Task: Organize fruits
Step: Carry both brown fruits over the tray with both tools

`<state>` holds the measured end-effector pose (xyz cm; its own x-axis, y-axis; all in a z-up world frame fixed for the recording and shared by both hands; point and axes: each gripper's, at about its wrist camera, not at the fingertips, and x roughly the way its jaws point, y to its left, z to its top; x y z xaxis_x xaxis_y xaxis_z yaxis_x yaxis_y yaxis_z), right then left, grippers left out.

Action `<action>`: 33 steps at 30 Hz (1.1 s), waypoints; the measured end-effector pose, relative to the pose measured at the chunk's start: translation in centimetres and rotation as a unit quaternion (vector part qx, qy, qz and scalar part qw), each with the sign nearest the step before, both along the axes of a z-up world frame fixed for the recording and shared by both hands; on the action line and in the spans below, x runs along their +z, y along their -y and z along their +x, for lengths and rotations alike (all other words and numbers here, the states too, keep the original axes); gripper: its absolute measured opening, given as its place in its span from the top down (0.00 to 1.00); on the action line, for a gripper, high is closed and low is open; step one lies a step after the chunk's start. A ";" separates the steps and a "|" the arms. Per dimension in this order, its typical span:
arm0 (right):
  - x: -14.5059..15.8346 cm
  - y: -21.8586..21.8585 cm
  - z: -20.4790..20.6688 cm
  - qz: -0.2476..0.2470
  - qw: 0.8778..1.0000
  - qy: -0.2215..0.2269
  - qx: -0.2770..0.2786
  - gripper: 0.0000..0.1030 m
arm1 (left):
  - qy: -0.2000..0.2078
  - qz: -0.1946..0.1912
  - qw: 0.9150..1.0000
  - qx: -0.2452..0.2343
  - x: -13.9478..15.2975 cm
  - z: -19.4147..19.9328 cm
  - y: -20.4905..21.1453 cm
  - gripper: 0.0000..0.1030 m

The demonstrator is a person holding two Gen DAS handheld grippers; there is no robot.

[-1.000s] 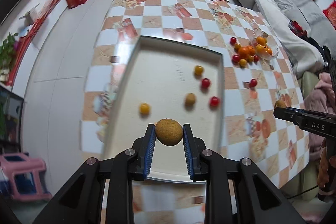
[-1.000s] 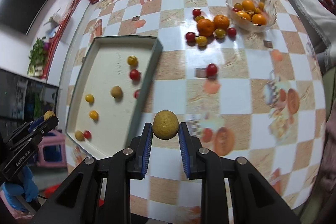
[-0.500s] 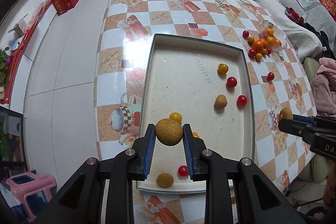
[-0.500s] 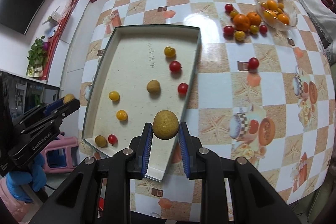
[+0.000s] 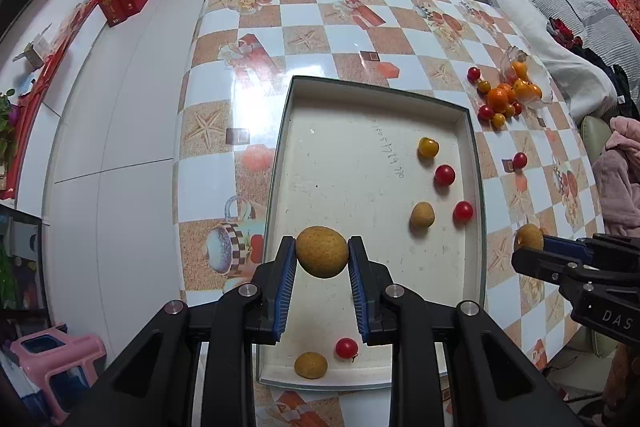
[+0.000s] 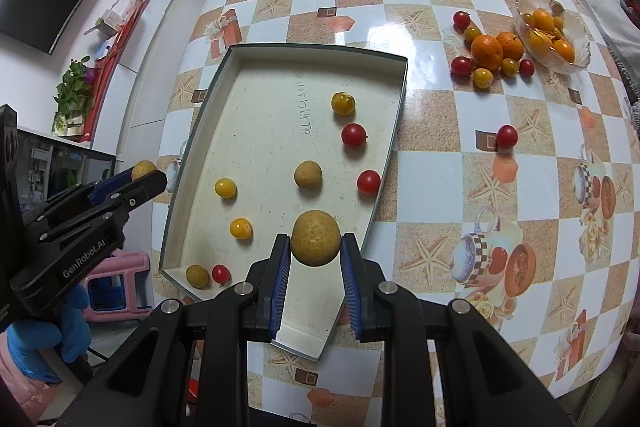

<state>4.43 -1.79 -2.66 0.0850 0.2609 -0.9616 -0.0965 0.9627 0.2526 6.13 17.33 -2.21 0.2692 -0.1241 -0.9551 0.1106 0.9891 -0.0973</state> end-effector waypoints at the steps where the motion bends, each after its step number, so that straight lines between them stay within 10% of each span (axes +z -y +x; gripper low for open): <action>1: 0.1 0.0 0.1 0.001 1.000 0.000 0.000 0.73 | 0.001 -0.001 1.000 0.001 0.2 0.1 -0.2 0.73; 33: -5.7 -1.2 1.5 0.002 0.999 -0.044 0.019 0.73 | -0.030 0.045 0.998 -0.030 -5.9 6.2 4.7 0.73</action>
